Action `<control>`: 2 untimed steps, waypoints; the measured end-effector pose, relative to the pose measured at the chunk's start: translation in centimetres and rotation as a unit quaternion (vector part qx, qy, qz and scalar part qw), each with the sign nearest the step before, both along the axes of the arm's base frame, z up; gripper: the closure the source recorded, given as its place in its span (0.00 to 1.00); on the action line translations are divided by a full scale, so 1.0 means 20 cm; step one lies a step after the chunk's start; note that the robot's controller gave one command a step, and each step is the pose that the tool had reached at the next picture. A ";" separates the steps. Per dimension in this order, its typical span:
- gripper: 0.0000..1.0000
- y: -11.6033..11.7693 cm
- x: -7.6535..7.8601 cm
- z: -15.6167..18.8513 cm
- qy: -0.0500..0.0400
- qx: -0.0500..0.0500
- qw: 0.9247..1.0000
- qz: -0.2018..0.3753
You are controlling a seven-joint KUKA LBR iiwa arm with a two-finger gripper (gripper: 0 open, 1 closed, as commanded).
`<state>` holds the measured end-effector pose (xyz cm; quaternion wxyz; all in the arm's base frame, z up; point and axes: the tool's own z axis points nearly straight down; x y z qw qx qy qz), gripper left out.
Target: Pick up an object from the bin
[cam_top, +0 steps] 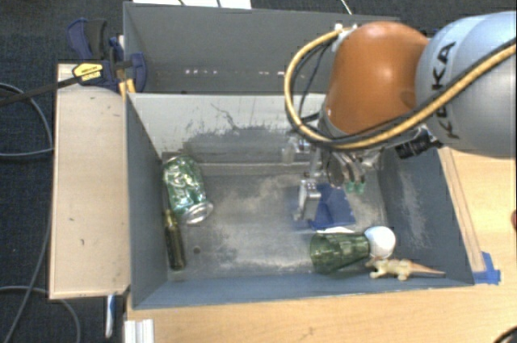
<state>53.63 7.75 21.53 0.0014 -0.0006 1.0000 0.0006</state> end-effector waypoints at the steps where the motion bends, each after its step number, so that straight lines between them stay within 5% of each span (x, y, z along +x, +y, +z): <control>1: 0.00 -0.46 -0.12 -0.39 0.001 0.000 1.000 -0.007; 2: 0.00 -0.36 0.13 -0.27 -0.001 0.000 0.999 -0.048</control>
Offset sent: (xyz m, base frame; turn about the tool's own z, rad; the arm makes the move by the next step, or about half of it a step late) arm 0.0273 -0.0698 -0.0537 0.0945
